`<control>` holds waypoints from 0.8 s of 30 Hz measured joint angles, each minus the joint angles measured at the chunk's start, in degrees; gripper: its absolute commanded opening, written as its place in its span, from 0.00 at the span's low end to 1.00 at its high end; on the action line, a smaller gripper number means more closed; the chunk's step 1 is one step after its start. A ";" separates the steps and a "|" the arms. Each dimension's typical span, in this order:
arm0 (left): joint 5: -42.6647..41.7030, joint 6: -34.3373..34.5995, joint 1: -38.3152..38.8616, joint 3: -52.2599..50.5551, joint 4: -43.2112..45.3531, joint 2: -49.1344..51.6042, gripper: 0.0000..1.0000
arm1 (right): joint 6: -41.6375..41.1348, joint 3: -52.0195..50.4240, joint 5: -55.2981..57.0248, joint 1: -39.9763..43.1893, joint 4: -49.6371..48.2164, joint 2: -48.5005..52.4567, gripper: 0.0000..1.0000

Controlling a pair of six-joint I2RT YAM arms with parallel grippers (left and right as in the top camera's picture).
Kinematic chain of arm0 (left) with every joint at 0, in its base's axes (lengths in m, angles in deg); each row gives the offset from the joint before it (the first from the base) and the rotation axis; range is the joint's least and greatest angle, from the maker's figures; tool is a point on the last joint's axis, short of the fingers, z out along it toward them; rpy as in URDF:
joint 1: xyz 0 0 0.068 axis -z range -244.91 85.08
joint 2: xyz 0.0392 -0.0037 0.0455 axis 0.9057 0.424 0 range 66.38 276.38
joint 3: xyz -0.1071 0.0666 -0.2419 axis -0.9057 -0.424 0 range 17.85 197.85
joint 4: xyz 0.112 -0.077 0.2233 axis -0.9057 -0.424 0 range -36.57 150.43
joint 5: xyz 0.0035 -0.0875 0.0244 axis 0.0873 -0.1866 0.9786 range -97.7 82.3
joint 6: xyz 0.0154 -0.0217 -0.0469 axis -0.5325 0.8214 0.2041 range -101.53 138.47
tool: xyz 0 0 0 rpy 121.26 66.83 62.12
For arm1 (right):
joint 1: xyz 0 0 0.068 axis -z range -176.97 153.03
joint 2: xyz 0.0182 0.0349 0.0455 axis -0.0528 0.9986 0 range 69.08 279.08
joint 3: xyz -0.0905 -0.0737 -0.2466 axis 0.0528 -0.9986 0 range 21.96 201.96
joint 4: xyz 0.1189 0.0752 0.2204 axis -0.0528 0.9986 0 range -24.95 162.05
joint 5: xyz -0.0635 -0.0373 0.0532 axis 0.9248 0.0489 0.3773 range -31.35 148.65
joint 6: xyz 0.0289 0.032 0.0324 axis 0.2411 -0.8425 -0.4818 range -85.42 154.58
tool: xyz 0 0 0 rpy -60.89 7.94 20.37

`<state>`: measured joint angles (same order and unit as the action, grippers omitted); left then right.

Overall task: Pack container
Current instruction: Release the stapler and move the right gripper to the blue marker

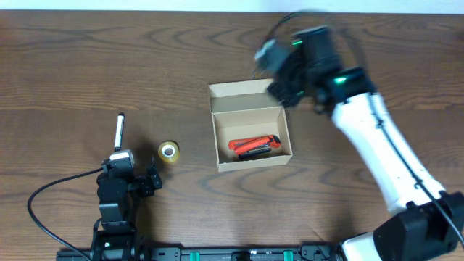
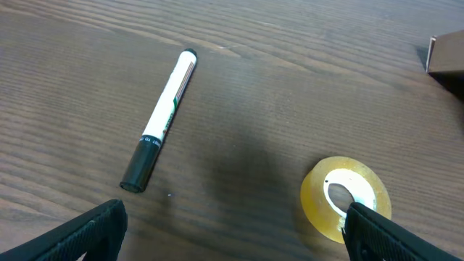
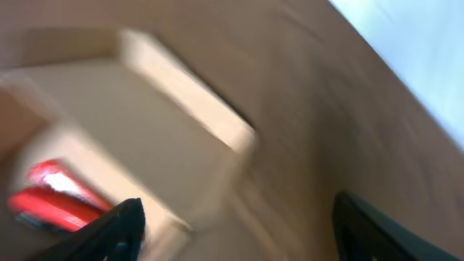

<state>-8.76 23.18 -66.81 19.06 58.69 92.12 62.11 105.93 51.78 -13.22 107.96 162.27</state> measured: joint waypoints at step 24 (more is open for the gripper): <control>0.00 0.00 0.00 0.00 0.00 0.00 0.95 | -40.24 -13.86 11.67 39.65 19.45 -9.77 0.71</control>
<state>-8.76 23.18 -66.81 19.06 58.69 92.12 21.87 92.07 63.45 26.42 127.42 152.50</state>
